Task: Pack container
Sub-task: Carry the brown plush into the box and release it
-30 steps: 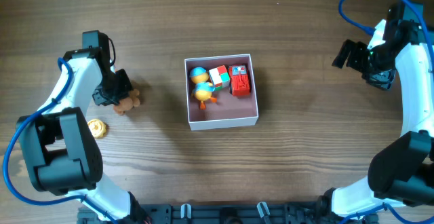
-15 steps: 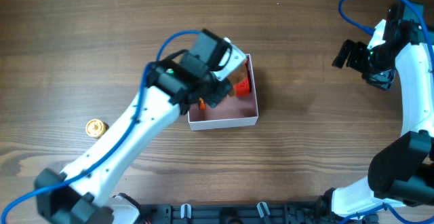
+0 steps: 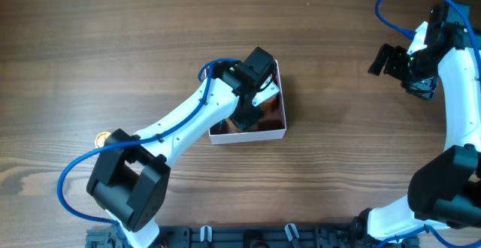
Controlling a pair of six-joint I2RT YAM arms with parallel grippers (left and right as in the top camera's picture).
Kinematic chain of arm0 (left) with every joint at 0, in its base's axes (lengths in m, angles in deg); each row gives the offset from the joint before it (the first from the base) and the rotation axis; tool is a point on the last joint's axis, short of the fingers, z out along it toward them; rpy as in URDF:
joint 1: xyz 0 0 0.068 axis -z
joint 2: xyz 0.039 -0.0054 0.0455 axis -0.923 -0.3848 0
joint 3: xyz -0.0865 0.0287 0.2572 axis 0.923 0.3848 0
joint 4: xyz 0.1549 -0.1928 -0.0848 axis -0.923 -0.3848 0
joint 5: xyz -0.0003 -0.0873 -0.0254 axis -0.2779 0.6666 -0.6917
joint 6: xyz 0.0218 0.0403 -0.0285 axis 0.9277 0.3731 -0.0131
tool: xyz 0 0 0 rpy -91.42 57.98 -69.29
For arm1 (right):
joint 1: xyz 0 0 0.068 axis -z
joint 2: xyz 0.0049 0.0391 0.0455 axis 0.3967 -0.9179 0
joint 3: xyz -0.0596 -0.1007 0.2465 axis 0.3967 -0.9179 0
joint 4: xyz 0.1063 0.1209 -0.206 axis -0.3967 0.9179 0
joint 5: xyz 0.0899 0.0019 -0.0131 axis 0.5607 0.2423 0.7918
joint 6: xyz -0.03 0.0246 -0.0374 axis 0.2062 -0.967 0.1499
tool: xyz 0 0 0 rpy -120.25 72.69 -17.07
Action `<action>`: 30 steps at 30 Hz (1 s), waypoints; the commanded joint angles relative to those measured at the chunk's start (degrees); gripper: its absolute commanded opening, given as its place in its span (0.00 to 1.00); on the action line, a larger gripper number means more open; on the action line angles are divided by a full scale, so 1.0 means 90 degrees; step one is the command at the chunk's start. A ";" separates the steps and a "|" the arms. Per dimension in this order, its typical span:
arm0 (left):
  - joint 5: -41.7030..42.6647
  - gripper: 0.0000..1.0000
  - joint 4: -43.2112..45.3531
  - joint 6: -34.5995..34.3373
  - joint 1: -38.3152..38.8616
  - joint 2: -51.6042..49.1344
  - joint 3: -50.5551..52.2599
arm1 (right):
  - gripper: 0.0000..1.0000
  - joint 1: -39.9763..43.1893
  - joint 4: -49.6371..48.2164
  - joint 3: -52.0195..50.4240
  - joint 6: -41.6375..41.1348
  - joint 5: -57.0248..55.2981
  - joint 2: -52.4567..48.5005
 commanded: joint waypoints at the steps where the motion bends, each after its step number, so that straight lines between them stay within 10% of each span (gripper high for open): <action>1: -0.0010 0.50 -0.0058 0.0073 -0.0044 -0.0073 0.0012 | 1.00 -0.0010 -0.0019 -0.0007 0.0058 0.0100 -0.0036; 4: -0.0012 0.71 -0.0070 0.0073 -0.0041 -0.0073 0.0012 | 1.00 -0.0010 -0.0024 -0.0007 0.0058 0.0100 -0.0036; 19: -0.0019 0.77 0.0168 0.0036 -0.0044 0.1234 0.0002 | 1.00 -0.0010 -0.0063 -0.0007 0.0092 0.0097 -0.0039; 25: -0.1496 1.00 0.0209 -0.1938 -0.0695 0.2849 0.0002 | 1.00 -0.0010 -0.0073 -0.0007 0.0134 0.0100 -0.0041; 30: -0.1484 1.00 -0.0789 -0.4585 -0.3670 0.4221 0.0005 | 1.00 -0.0010 -0.0087 -0.0007 0.0134 0.0102 -0.0041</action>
